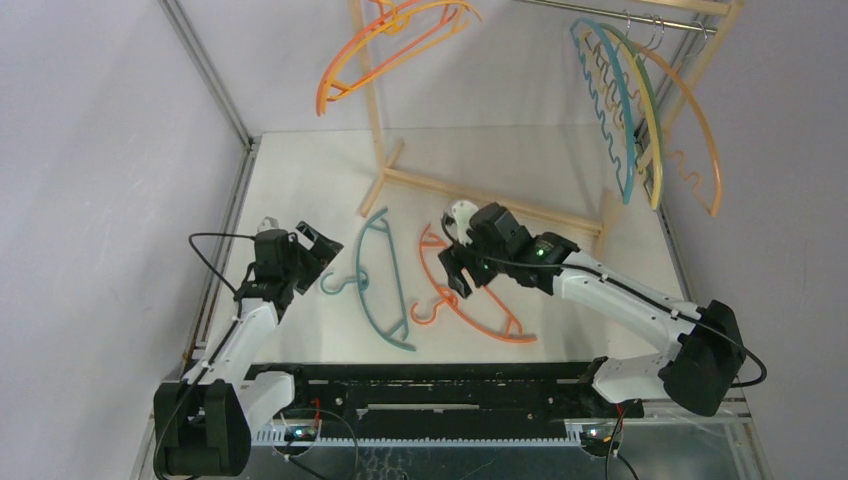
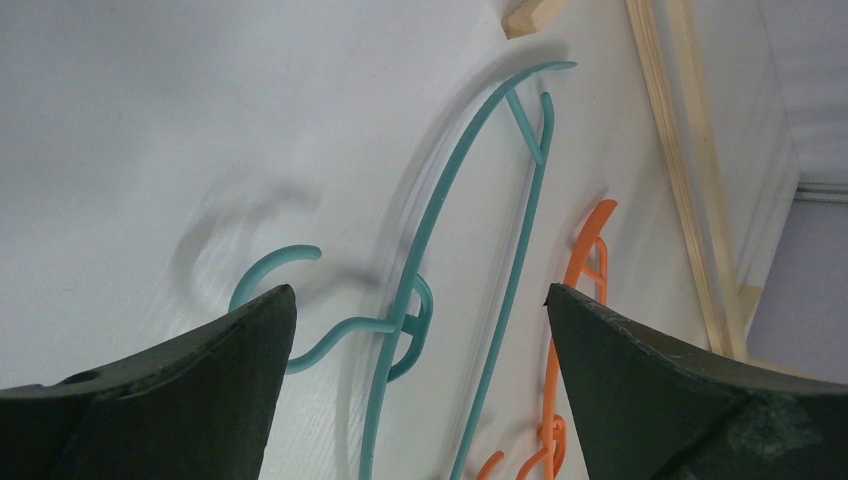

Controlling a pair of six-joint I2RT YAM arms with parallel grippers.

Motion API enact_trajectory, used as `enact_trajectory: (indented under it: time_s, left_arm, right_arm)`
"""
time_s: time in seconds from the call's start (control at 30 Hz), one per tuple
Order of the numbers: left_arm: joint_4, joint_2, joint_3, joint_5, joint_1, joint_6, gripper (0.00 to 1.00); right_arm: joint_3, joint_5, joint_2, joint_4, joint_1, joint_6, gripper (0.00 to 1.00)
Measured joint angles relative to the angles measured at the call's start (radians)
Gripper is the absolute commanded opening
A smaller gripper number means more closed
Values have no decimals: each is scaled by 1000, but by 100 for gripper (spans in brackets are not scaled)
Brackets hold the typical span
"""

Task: Organize the hangers

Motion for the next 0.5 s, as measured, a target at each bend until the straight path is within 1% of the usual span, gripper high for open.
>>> enact_trajectory:
  time_s: [0.1, 0.23, 0.33, 0.5]
  left_arm:
    - [0, -1, 0, 0, 0, 0, 100]
    - [0, 0, 0, 0, 0, 0, 100]
    - [-1, 1, 0, 0, 0, 0, 100]
    - [-4, 2, 0, 0, 0, 0, 100]
  right_arm:
    - [-114, -8, -8, -50, 4, 0, 82]
    - [-230, -31, -34, -71, 7, 14, 82]
    - [-279, -42, -37, -65, 20, 25, 81]
    - [-303, -55, 0, -39, 52, 36, 80]
